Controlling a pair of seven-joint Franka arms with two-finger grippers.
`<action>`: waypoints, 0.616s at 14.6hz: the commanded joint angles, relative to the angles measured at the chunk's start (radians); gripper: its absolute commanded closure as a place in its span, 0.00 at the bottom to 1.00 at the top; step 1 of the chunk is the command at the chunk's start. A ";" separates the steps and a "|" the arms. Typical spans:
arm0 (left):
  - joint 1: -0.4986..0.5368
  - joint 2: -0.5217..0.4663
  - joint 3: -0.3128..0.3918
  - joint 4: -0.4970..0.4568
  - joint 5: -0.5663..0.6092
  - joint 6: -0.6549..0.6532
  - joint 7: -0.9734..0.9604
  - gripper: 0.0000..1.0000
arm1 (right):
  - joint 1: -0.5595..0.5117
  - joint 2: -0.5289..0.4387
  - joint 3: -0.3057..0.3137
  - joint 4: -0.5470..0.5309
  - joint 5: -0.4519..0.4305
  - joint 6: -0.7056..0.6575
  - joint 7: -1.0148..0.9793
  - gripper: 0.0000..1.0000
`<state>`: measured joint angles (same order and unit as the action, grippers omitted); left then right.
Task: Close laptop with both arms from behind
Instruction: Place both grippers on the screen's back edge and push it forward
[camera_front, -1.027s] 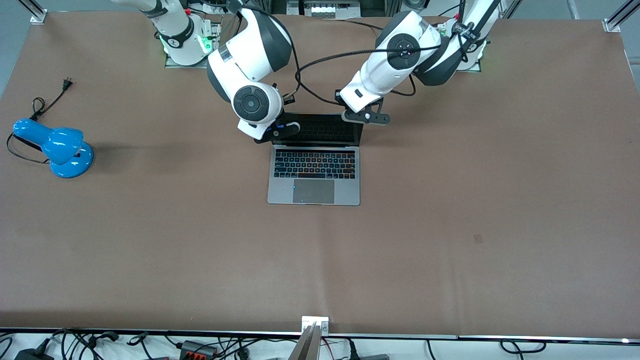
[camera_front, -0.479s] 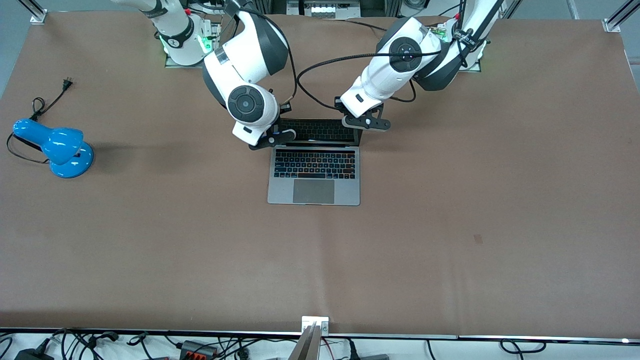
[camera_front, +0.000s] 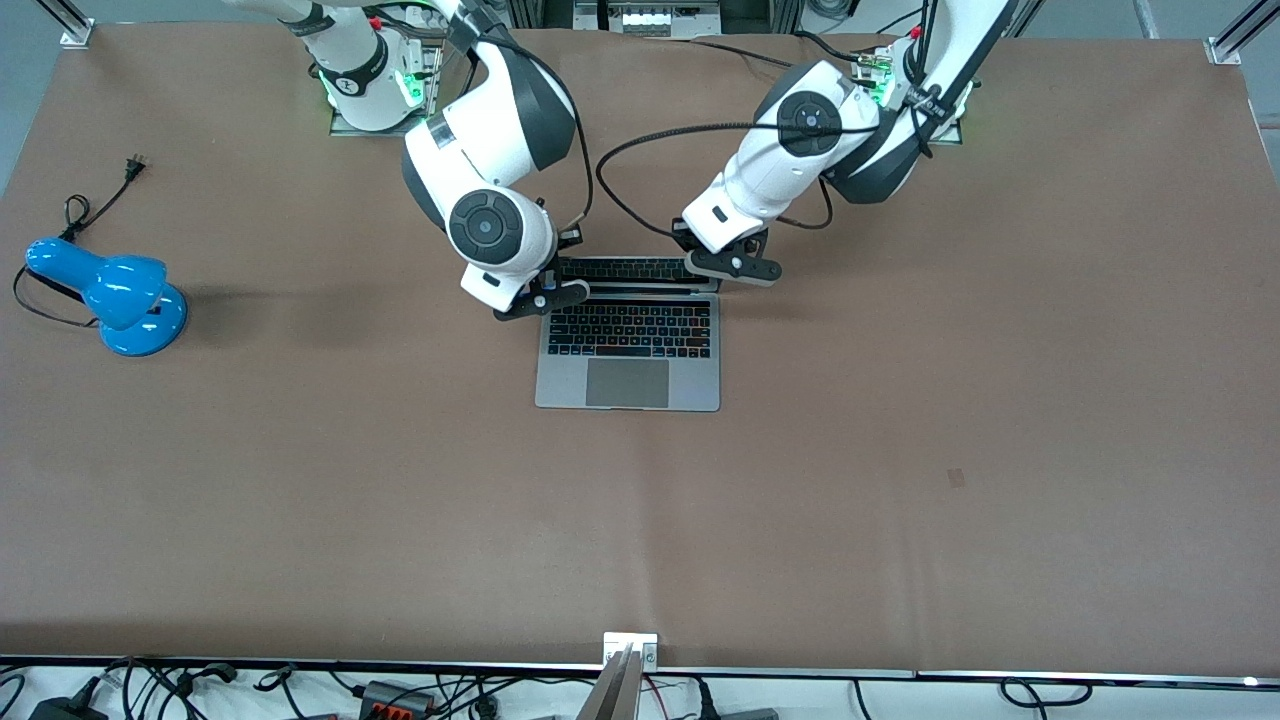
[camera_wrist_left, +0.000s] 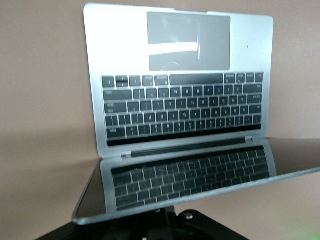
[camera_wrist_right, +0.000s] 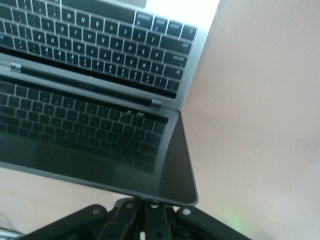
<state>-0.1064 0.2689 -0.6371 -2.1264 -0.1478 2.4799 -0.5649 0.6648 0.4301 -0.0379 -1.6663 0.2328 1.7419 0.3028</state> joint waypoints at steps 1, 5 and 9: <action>0.025 0.044 -0.001 0.051 0.056 0.011 0.013 0.99 | -0.014 0.061 0.006 0.046 -0.024 0.024 0.006 1.00; 0.040 0.098 0.001 0.109 0.118 0.011 0.013 0.99 | -0.039 0.093 0.006 0.083 -0.027 0.024 -0.002 1.00; 0.047 0.167 0.022 0.180 0.177 0.011 0.013 0.99 | -0.047 0.142 0.006 0.138 -0.032 0.024 -0.004 1.00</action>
<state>-0.0659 0.3729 -0.6246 -2.0116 -0.0165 2.4885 -0.5635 0.6279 0.5337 -0.0415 -1.5874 0.2127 1.7745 0.3012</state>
